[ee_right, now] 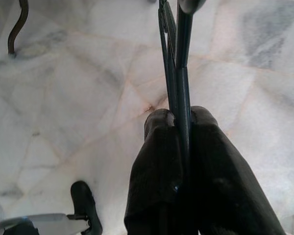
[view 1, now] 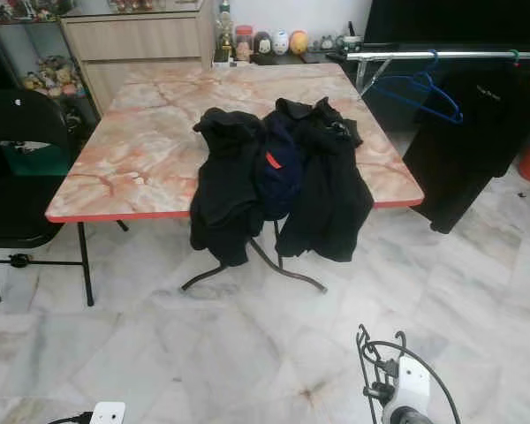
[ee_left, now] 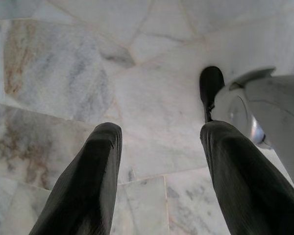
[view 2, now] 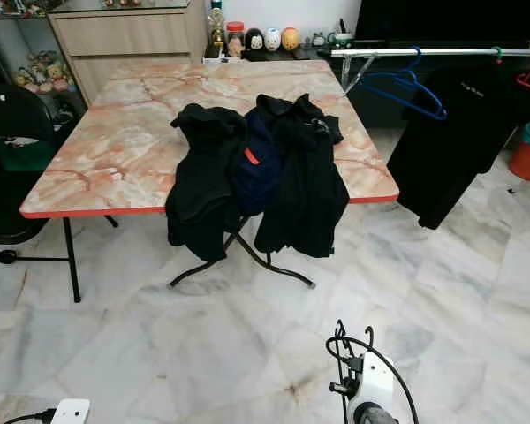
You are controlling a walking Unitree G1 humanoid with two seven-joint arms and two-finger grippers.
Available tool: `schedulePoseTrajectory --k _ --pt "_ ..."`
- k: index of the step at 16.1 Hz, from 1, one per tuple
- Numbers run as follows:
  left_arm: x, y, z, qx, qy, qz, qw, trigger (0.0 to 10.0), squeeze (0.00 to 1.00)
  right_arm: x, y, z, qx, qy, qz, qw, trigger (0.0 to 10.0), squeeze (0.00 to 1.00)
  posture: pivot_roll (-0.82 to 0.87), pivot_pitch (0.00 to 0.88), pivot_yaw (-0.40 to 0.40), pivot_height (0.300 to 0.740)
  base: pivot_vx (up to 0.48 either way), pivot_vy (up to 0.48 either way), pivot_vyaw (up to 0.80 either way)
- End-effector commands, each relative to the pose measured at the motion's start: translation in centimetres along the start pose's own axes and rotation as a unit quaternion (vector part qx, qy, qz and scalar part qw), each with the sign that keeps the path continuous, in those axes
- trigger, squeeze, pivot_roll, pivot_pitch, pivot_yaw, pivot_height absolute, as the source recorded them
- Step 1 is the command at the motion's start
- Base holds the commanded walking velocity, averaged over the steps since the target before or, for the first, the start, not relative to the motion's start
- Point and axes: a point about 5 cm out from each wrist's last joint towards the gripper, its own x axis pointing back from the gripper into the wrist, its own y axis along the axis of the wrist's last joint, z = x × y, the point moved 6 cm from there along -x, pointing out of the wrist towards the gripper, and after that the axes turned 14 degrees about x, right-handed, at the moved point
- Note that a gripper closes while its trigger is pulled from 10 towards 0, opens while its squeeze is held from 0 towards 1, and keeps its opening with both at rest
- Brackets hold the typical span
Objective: Hang hanger
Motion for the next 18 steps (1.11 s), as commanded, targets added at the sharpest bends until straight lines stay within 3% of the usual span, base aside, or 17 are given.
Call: schedulePoseTrajectory --k 1,5,9,11,15,18 --pt "0.1 -1.2 0.2 -0.011 0.004 0.014 1.0 10.0 0.0 0.1 -0.4 -0.2 -0.006 -0.006 0.005 1.0 10.0 0.0 0.02 0.0 -0.003 0.719 0.0 -0.315 0.0" --pt "0.2 -2.3 0.8 -0.02 0.01 0.026 0.999 10.0 0.0 0.1 -0.5 0.0 -0.003 -0.002 0.005 1.0 10.0 0.0 0.02 0.0 -0.001 0.719 0.0 -0.316 0.0" --pt "0.3 -2.4 1.5 -0.02 0.016 0.029 0.999 10.0 0.0 0.1 -0.6 0.1 -0.004 -0.002 0.006 1.0 10.0 0.0 0.02 0.0 -0.002 0.719 0.0 -0.344 0.0" --pt "0.4 -2.4 2.5 -0.022 0.024 0.032 0.999 10.0 0.0 0.2 -0.8 0.1 -0.003 -0.002 0.009 1.0 10.0 0.0 0.02 0.0 -0.002 0.719 0.0 -0.418 0.0" --pt "0.5 -2.4 2.9 -0.023 0.026 0.033 0.999 10.0 0.0 0.2 -1.0 0.0 -0.004 -0.002 0.011 1.0 10.0 0.0 0.03 0.0 -0.004 0.719 0.0 -0.48 0.0" --pt "0.7 -2.1 4.5 -0.023 0.036 0.034 0.999 10.0 0.0 0.3 -1.3 0.1 -0.005 -0.001 0.014 1.0 10.0 0.0 0.03 0.0 -0.008 0.719 0.0 -0.48 0.0"
